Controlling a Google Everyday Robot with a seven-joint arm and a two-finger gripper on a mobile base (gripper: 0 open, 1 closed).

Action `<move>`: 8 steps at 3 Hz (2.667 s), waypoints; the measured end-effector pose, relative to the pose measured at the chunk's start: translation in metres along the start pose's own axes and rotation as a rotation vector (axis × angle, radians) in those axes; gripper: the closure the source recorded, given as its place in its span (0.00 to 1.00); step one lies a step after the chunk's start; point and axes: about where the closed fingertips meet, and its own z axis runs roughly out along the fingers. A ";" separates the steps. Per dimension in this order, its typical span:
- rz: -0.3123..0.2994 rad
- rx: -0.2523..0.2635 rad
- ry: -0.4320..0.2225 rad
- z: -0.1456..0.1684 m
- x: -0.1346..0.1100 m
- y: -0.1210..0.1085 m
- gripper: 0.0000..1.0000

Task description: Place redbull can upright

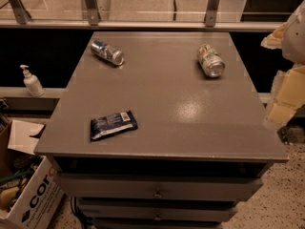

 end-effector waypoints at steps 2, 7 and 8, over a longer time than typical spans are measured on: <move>-0.002 0.004 -0.005 0.001 -0.008 -0.004 0.00; 0.020 0.051 -0.156 0.048 -0.184 -0.079 0.00; 0.027 0.058 -0.163 0.048 -0.186 -0.081 0.00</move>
Offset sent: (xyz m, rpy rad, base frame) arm 0.0863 0.1032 0.0273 0.0502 -0.0646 0.0408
